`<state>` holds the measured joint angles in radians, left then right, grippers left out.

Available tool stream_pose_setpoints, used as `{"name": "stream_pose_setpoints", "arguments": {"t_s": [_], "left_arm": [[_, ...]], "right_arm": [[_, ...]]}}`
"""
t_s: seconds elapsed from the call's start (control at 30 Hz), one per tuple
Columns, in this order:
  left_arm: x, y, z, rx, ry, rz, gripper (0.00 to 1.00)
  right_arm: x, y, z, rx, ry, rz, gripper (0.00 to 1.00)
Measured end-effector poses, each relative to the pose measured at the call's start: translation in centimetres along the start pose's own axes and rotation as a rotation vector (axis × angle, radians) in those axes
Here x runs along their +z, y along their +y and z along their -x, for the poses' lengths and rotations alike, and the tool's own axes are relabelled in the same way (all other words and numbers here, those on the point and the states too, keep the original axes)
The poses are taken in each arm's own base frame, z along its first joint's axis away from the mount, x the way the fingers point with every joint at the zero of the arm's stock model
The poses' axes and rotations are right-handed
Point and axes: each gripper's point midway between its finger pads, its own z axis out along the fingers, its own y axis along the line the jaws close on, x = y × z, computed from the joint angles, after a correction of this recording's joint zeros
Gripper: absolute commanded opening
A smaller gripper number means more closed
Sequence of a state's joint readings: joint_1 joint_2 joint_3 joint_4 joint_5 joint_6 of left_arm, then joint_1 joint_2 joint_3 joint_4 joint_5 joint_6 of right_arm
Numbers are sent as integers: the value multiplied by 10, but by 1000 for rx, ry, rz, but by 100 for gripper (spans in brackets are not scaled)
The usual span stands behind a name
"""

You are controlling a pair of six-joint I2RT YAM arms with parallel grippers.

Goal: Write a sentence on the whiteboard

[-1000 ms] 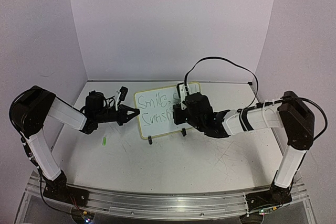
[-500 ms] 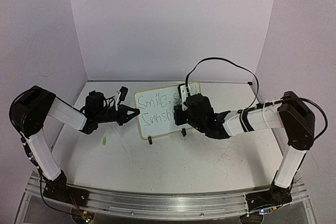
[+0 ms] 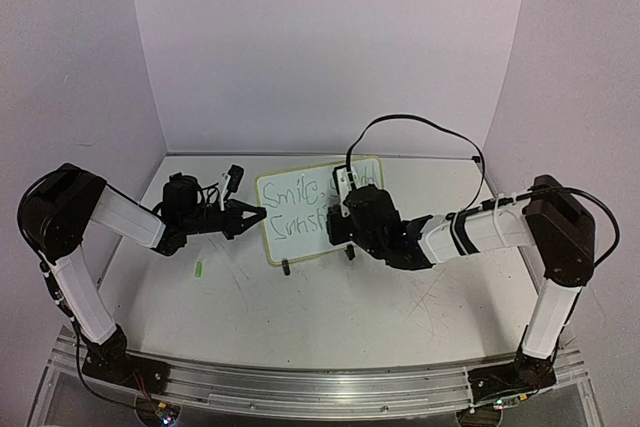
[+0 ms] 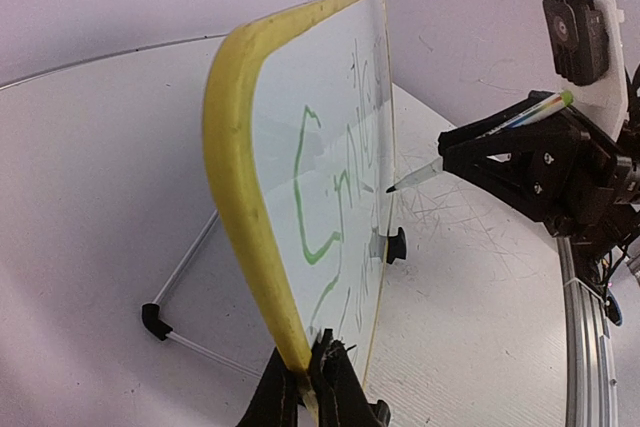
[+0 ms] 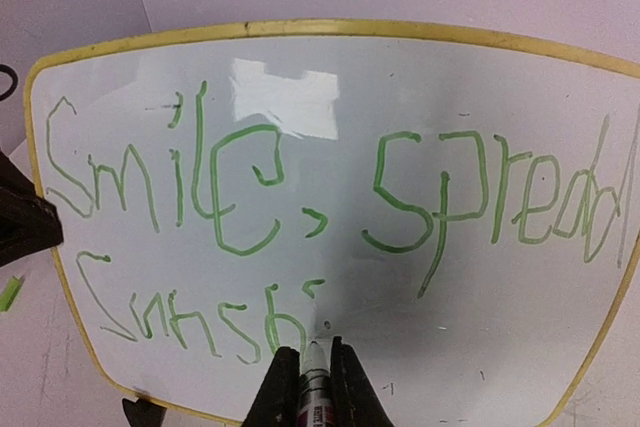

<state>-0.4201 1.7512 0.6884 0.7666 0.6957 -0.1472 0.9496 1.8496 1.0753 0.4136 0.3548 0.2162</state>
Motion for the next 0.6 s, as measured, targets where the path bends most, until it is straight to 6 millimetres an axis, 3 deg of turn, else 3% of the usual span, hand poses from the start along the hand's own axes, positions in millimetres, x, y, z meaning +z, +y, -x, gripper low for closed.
{"name": "stream_pose_setpoints", "arguments": {"t_s": [0.6], "left_arm": [[0, 0, 0, 0, 2, 0, 0]], "right_arm": [[-1, 2, -22, -10, 49, -21, 0]]}}
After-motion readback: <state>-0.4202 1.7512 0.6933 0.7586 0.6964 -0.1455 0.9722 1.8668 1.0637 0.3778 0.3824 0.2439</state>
